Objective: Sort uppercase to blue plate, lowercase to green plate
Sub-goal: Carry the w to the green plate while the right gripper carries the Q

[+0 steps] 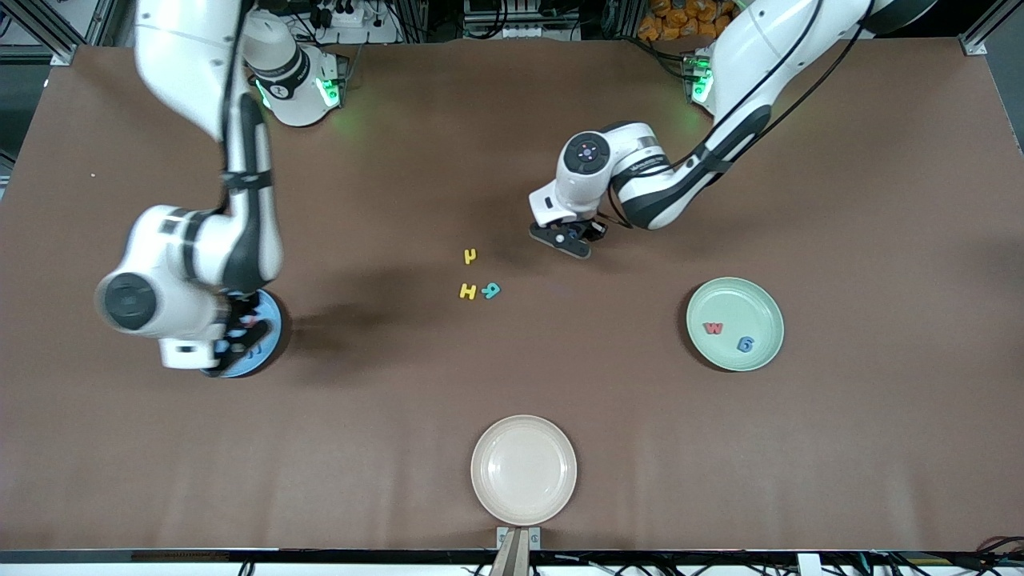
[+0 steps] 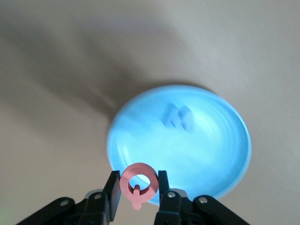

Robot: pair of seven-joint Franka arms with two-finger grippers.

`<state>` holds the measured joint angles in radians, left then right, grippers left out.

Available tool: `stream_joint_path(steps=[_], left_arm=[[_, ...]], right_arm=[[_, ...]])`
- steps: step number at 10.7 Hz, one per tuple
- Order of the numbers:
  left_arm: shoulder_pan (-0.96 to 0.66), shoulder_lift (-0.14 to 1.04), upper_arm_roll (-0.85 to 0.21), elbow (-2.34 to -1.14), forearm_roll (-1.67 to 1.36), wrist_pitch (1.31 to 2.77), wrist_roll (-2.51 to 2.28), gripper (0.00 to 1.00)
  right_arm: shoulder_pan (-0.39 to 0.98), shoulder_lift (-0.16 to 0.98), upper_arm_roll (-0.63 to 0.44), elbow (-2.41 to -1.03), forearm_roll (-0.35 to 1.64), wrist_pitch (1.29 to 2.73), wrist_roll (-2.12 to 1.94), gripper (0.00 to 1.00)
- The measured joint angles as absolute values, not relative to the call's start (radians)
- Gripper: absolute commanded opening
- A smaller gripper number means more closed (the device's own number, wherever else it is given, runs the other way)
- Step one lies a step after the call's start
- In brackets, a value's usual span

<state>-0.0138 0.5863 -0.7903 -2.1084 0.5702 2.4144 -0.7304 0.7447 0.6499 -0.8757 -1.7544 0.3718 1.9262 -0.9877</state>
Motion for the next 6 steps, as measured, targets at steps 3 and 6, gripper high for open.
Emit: stream_joint_path(steps=[3,6], left_arm=[[0.081,0.493,-0.809,-2.105,0.57,2.381,-0.712,0.27],[0.211,0.447,-0.803,-2.091,0.57,2.329,-0.599,0.27]], right_arm=[[0.685,0.653,-0.865,-1.757,0.372,1.927,-0.997,0.8],[0.66,0.657,-0.828,-1.757,0.373,1.974,-0.991,1.0]])
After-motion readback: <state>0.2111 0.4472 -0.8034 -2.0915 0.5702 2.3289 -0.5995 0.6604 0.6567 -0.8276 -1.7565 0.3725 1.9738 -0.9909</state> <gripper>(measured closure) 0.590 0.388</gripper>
